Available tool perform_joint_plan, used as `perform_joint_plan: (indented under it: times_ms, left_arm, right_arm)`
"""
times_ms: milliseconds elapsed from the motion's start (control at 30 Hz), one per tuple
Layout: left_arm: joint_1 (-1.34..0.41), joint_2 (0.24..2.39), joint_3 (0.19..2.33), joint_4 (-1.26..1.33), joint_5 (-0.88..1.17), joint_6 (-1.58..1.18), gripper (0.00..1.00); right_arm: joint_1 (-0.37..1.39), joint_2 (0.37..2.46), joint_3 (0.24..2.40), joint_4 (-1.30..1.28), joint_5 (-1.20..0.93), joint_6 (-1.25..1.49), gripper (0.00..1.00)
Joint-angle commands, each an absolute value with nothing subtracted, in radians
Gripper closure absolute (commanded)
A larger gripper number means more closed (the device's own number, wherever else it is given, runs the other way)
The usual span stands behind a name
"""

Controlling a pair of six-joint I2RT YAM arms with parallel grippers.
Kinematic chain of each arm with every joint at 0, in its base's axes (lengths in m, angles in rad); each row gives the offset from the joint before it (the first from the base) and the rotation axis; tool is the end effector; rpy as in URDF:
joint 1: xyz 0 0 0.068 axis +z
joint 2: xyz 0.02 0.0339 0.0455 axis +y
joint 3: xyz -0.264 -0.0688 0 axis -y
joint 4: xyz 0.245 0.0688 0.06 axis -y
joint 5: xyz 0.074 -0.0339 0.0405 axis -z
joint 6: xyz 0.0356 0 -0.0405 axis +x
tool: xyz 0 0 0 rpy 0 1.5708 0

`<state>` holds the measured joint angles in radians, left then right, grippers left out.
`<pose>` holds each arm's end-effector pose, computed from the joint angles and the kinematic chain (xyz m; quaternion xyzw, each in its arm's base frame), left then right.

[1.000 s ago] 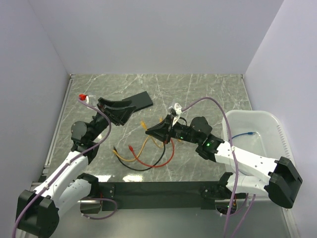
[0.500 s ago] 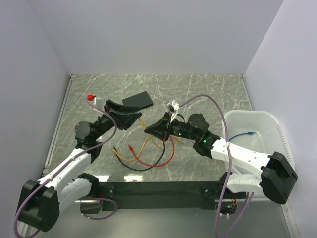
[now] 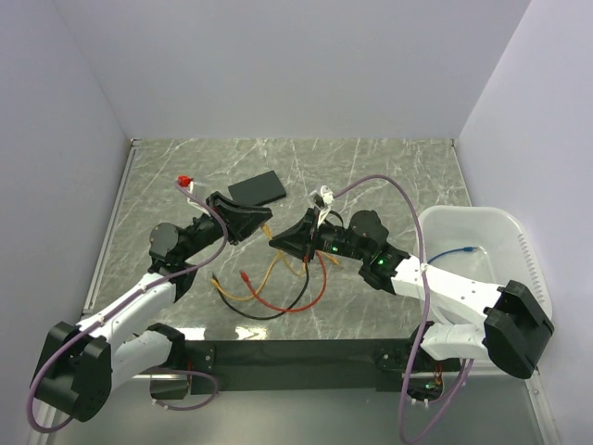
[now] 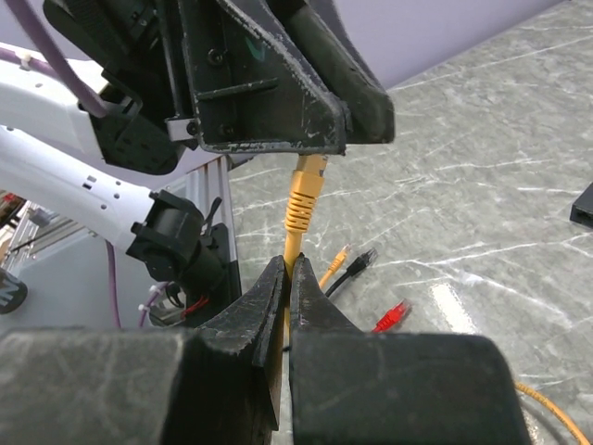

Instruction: Insert the plug into the switch port

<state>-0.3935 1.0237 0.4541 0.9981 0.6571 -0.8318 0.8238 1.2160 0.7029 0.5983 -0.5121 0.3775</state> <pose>0.1896 -0.1022 0.2998 0.1537 0.5585 -0.6006 0.5512 0.1746 0.2142 0.3020 -0.3267 0.5968 0.5440 0.4910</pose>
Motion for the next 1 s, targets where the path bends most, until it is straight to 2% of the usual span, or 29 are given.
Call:
perform_joint_plan:
  times_ms: [0, 200, 367, 433, 533, 600, 667, 767, 833, 967]
  left_arm:
    - [-0.403, 1.012, 0.495, 1.017, 0.676, -0.816, 0.80]
    - [-0.420, 0.999, 0.509, 0.973, 0.669, -0.830, 1.00]
    - [-0.429, 0.973, 0.509, 0.919, 0.641, -0.839, 1.00]
    - [-0.433, 0.959, 0.515, 0.826, 0.571, -0.821, 1.00]
    - [-0.436, 0.953, 0.554, 0.644, 0.392, -0.793, 1.00]
    - [-0.434, 0.971, 0.598, 0.568, 0.306, -0.793, 0.99]
    - [-0.434, 1.018, 0.635, 0.458, 0.191, -0.798, 1.00]
    - [-0.434, 1.098, 0.696, 0.356, 0.067, -0.827, 0.99]
    - [-0.434, 1.149, 0.718, 0.342, 0.035, -0.853, 0.99]
    - [-0.434, 1.210, 0.726, 0.383, 0.040, -0.874, 1.00]
  right_arm:
    - [0.818, 1.209, 0.741, 0.673, -0.506, 0.385, 1.00]
    - [0.813, 1.210, 0.749, 0.687, -0.502, 0.411, 1.00]
    - [0.813, 1.220, 0.761, 0.684, -0.505, 0.443, 1.00]
    - [0.813, 1.216, 0.775, 0.646, -0.471, 0.439, 1.00]
    - [0.815, 1.206, 0.820, 0.528, -0.347, 0.402, 0.48]
    - [0.813, 1.200, 0.848, 0.408, -0.263, 0.376, 0.34]
    - [0.813, 1.212, 0.914, 0.279, -0.181, 0.351, 0.27]
    - [0.834, 1.239, 0.985, 0.169, -0.070, 0.307, 0.27]
    - [0.870, 1.259, 1.026, 0.138, -0.003, 0.259, 0.33]
    - [0.891, 1.389, 1.143, 0.039, 0.109, 0.213, 0.39]
